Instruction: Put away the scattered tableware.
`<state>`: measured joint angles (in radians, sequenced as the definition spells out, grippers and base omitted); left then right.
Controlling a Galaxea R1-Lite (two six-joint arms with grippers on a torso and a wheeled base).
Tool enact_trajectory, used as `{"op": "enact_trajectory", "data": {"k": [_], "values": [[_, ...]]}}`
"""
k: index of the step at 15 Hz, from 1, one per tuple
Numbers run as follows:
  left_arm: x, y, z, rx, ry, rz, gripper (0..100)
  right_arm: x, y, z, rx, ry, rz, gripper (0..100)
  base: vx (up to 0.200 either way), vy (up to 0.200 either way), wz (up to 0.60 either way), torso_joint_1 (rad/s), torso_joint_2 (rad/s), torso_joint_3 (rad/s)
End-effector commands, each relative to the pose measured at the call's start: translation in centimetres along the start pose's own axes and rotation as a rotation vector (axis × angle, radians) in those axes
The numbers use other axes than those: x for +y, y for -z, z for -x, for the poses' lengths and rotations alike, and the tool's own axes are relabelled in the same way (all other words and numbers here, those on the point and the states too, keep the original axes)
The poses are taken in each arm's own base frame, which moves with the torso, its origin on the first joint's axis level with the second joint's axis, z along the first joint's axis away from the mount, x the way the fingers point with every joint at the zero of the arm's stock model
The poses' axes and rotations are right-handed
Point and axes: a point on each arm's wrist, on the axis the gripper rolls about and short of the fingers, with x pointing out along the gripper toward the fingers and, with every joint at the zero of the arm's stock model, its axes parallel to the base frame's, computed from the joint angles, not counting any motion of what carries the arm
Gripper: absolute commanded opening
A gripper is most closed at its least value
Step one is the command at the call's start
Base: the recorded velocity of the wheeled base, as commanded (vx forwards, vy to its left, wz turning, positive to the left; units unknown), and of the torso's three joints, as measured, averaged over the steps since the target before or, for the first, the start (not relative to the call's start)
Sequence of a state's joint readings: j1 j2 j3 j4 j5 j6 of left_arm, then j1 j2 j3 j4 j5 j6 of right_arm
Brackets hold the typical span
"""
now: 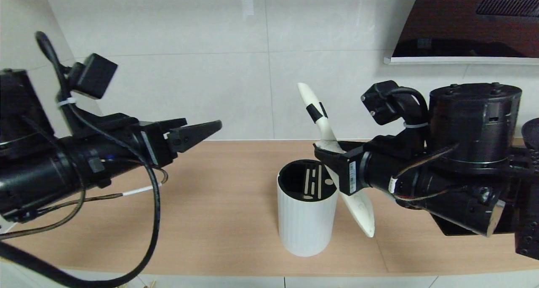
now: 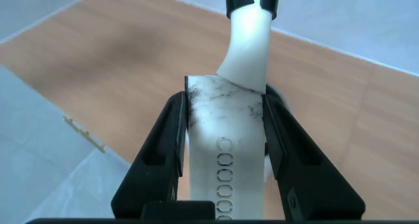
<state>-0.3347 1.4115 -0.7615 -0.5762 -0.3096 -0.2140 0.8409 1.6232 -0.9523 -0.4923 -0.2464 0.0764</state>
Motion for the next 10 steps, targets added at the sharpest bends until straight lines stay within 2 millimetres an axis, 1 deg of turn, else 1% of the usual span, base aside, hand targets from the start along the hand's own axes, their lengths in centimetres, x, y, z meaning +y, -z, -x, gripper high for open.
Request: {"op": "enact_trajectory", "data": {"k": [1,2,3,4,5,7,9,10], "values": [[-0.4,1.6,-2.7,0.083,0.073,0.055,100,1.2,1.7,-2.4,0.057,0.01,0.017,0,0.0,0.0,0.0,0.0,0.0,0.0],[-1.1,1.9,-3.6,0.116,0.16,0.139,100,1.3,2.0,-2.9,0.06,0.037,0.01,0,0.0,0.0,0.0,0.0,0.0,0.0],[-1.4,2.2,-4.1,0.14,0.211,0.218,100,1.3,1.8,-3.0,0.037,0.04,-0.011,0,0.0,0.0,0.0,0.0,0.0,0.0],[-1.4,2.4,-4.4,0.143,0.217,0.234,100,1.3,1.6,-2.9,0.027,0.041,-0.017,0,0.0,0.0,0.0,0.0,0.0,0.0],[-1.1,2.7,-5.6,0.115,0.233,0.28,100,1.5,1.1,-2.3,-0.002,0.04,-0.025,0,0.0,0.0,0.0,0.0,0.0,0.0],[-0.8,2.7,-7.0,0.044,0.266,0.305,100,2.7,0.8,-1.6,-0.013,0.015,-0.022,0,0.0,0.0,0.0,0.0,0.0,0.0],[-0.7,2.3,-8.7,0.021,0.282,0.296,100,3.2,1.0,-1.3,-0.009,-0.003,-0.02,0,0.0,0.0,0.0,0.0,0.0,0.0],[-0.8,2.4,-9.0,0.022,0.288,0.297,100,3.3,1.1,-1.3,-0.004,-0.007,-0.017,0,0.0,0.0,0.0,0.0,0.0,0.0]]}}
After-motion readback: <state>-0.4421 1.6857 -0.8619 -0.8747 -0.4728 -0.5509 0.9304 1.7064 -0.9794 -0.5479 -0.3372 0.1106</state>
